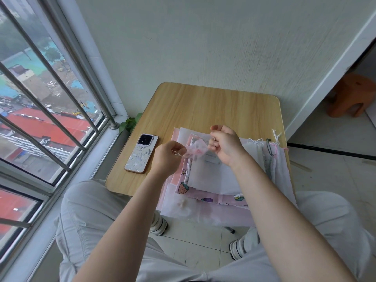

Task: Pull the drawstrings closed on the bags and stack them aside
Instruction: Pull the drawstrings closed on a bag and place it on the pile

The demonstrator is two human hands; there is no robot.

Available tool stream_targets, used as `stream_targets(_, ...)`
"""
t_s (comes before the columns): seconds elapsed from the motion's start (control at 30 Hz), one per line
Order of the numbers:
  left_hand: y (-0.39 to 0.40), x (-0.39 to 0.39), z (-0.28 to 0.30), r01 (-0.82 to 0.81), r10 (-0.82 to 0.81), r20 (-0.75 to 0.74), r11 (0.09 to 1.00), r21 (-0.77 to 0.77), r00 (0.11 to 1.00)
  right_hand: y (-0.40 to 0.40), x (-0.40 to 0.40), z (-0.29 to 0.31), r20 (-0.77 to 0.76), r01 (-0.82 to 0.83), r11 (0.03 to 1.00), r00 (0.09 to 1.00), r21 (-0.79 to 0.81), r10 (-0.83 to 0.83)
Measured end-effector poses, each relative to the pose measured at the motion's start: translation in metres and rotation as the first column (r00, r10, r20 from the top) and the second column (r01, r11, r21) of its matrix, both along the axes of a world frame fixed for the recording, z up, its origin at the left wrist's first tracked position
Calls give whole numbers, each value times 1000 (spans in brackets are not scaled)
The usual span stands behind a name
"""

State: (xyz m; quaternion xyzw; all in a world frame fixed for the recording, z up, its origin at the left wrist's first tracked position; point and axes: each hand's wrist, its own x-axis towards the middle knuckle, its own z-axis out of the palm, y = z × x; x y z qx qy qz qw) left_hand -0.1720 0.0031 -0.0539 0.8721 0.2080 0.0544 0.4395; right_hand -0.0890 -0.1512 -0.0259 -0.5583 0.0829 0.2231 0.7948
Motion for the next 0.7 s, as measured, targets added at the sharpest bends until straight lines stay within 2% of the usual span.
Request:
stream_targets(0.1, 1, 2, 2, -10, 8, -50, 999, -49, 999, 1, -1, -5, 161, -88, 947, 976, -310, 143)
stream_targets(0.17, 2, 1, 4, -10, -4, -69, 979, -202, 998, 1, -3, -3, 239, -146, 857, 925, -494, 296)
stream_targets(0.23, 6, -2, 5, -28, 2, -65, 917, -397, 998, 0, -6, 3, 271, -203, 728, 836, -655, 476)
stream_targets(0.33, 12, -7, 5, -88, 50, -80, 808, -582, 996, -1, -11, 8, 221, -286, 540, 691, -791, 689)
stream_targets(0.5, 16, -9, 4, -189, 145, -122, 717, -671, 982, 0, -12, 6, 86, -263, 288, 584, -921, 808)
stream_targets(0.57, 21, -9, 3, -210, 155, -142, 769, -604, 978, -1, -11, 3, 39, -245, 218, 574, -945, 818)
stream_targets(0.6, 24, -9, 3, -196, 134, -158, 845, -497, 978, -1, -12, 2, 30, -238, 200, 572, -950, 820)
stream_targets(0.63, 26, -9, 2, -139, 86, -176, 937, -321, 981, -1, -12, 0, 25, -232, 192, 574, -954, 819)
stream_targets(0.67, 28, -8, 2, -41, 17, -190, 992, -120, 982, -1, -12, 0, 27, -229, 196, 583, -953, 812)
stream_targets(0.7, 27, -8, 4, 76, -66, -194, 996, 42, 979, -1, -13, -1, 33, -229, 208, 595, -951, 803)
